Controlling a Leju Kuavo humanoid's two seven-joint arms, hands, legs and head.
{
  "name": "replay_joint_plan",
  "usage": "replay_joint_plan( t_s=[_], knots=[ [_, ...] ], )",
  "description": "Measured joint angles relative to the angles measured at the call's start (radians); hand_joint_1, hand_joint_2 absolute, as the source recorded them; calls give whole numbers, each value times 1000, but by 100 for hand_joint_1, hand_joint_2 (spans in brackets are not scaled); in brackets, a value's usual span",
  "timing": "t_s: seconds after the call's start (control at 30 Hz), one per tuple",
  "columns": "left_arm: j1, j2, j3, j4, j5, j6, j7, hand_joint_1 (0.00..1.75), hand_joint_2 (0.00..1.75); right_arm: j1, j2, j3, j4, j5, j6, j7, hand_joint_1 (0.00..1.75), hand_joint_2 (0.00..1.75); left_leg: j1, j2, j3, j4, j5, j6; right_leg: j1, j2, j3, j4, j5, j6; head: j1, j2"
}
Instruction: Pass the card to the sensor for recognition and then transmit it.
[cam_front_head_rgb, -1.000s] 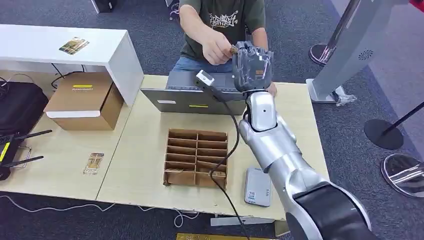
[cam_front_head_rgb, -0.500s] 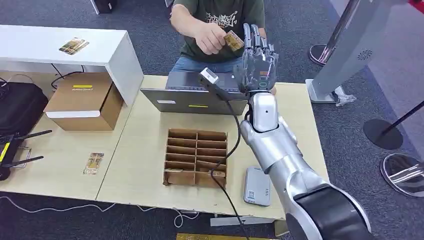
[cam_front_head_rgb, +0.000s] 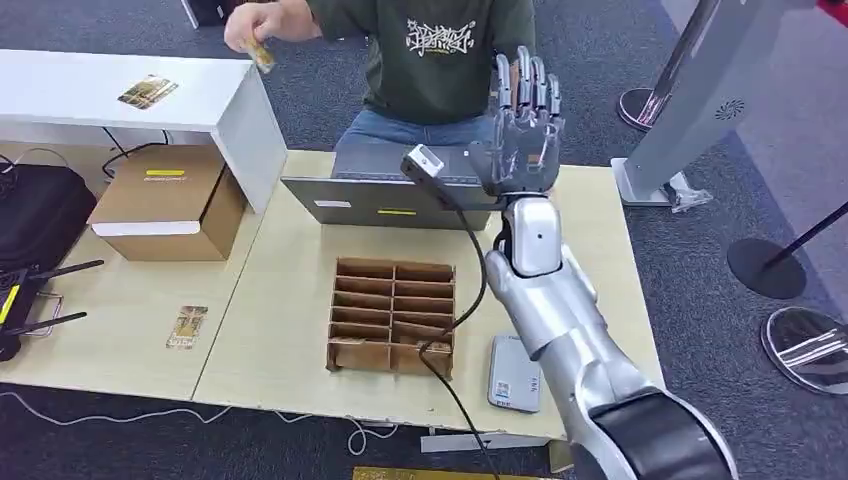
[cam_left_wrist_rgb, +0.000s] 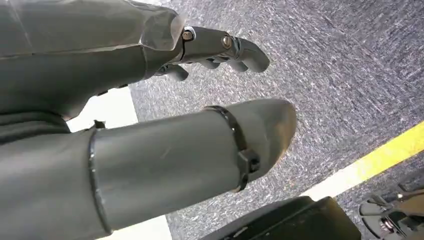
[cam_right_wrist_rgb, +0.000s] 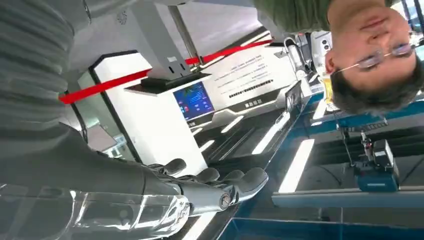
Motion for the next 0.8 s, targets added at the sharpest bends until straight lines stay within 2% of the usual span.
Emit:
replay_joint_plan(
  t_s=[0.33,0.53,0.8],
  knots=[
    [17,-1,21,0,26,32,-10,0,0,243,-19,-100,-256,1,0,-53,0,175,0,0,0,0,0,0,0,0,0,-1,0,0,0,0],
    [19,-3,41,0,45,43,-11,0,0,431,-37,-108,-447,5,0,-48,0,175,0,0,0,0,-1,0,0,0,0,-1,-1,0,0,0],
    [19,-6,62,0,63,57,-11,0,0,608,-55,-100,-626,13,0,-9,0,175,0,0,0,0,-1,0,0,0,0,-1,-1,0,0,0]
  ],
)
